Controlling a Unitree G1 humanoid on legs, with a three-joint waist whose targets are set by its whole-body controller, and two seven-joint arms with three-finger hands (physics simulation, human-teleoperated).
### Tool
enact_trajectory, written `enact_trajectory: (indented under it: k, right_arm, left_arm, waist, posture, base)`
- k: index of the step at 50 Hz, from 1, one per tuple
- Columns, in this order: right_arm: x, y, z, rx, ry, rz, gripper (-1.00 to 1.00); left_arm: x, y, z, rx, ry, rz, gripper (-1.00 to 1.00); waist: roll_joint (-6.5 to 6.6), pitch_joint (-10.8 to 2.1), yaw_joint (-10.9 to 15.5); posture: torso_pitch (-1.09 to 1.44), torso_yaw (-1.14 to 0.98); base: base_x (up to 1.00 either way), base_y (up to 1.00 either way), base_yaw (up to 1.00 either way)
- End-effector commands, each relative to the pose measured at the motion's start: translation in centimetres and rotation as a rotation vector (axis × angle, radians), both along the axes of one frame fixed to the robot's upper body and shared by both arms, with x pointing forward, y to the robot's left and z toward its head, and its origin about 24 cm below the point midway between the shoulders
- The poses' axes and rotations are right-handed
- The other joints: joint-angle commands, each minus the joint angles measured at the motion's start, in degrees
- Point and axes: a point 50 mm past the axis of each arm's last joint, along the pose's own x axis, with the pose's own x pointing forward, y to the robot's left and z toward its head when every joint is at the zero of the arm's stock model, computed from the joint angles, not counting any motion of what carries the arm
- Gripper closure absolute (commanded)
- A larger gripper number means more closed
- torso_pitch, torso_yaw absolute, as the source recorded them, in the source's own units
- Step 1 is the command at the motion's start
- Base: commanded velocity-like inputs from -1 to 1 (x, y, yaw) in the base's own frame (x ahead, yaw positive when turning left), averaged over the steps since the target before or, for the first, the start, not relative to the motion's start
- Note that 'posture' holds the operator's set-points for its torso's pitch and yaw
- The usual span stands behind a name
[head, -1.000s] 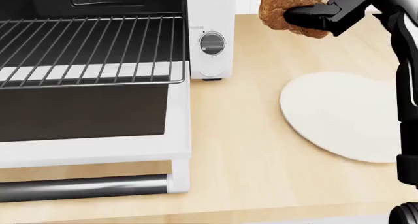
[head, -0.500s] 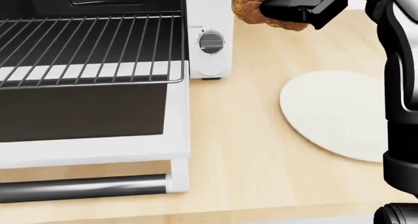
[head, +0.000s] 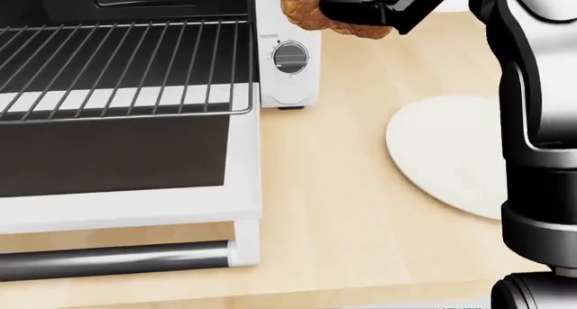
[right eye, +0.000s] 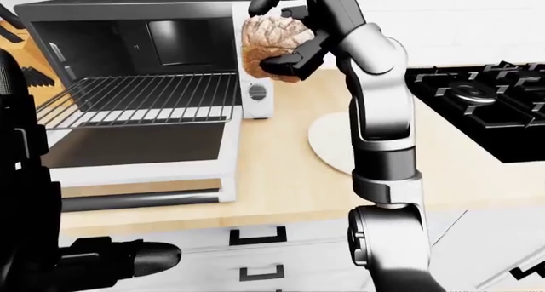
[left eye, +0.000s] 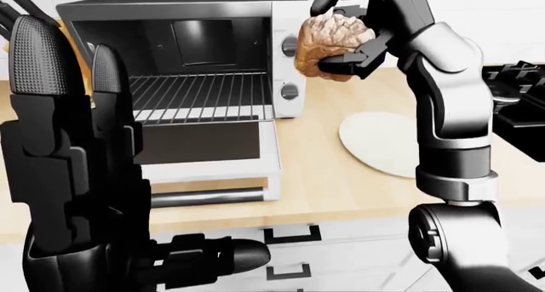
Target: Place the bread on the rack of the toaster oven.
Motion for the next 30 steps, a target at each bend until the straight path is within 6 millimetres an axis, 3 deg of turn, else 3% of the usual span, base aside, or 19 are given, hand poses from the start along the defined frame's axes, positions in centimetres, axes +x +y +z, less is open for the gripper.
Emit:
enact_trajectory:
  k: [1,30]
  right_arm:
    - [-0.8,0.3,2.1,0.009,-0.086,0.004,1.0]
    - [-1.3,3.8,2.6,-0.016,-0.085,0.068,1.0]
  left_arm:
    - [-0.6,-0.1,0.5,-0.003,-0.049,-0.005,-1.0]
    - [-0.5,0.1,0.6,-0.006,-0.054,-0.004,-1.0]
  waist:
    - [-0.07,-0.72,0.01]
    - [0.36,-0.6,0.04]
  posture:
    - [-0.2,0.0]
    - [-0.2,0.0]
  base:
    - [0.0,0.0,0.0]
    - [0.0,0.0,0.0]
